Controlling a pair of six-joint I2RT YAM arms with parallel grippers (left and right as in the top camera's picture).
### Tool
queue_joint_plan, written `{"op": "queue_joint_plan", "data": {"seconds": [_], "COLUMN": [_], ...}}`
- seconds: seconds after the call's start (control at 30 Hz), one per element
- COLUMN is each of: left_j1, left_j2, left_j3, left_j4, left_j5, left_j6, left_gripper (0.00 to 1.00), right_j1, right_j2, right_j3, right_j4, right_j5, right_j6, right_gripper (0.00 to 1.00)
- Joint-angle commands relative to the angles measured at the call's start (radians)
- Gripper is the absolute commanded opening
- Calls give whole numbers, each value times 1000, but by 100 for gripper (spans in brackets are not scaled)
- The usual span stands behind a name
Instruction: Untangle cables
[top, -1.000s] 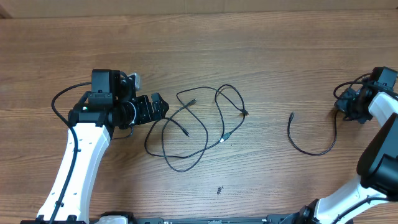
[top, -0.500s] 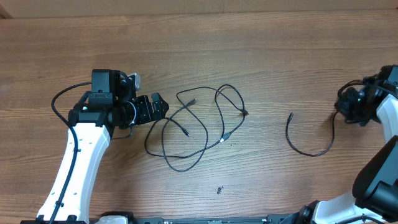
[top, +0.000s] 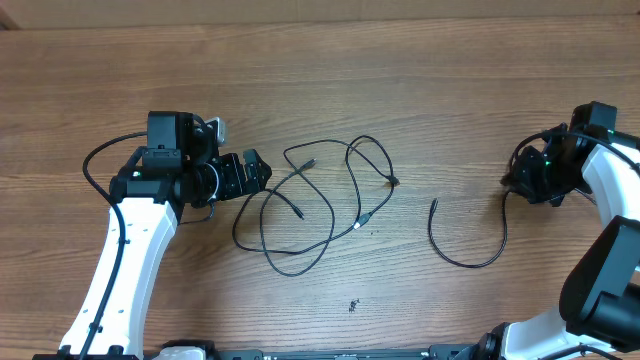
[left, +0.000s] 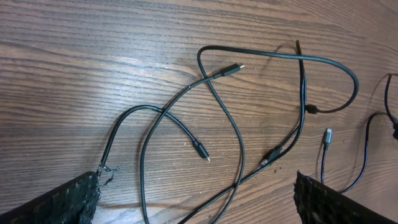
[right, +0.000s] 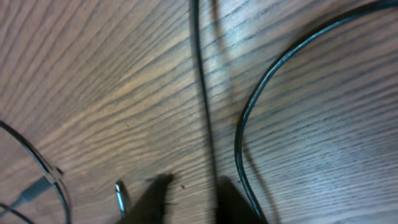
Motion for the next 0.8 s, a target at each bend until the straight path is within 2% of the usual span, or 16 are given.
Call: {"op": "queue_joint_plan", "data": {"seconds": [0.0,0.07,0.3,0.5,0.63,0.77], "left_j1": [2,2,2,2,2,2], "left_j2": [5,5,5,5,5,5], "left_j3": [6,6,6,6,6,6], "left_j4": [1,1,1,1,1,1], "left_j5": [-2,-2,-2,-2,-2,-2], "left_j6": [19,19,19,19,19,19], "left_gripper": [100,100,100,99,100,100], "right_j1": [3,3,3,3,3,3], "right_j2": [-21,-21,-32,-94,-94,-94], "right_j3": [15,15,44,76,76,76], "right_j4": [6,13,13,3,-6,-34], "right_j5": [-5,-5,-5,3,3,-3], "right_j6": [-3,-3,-7,-7,-7,-7], "right_gripper": [57,70,89,97,91,91]}}
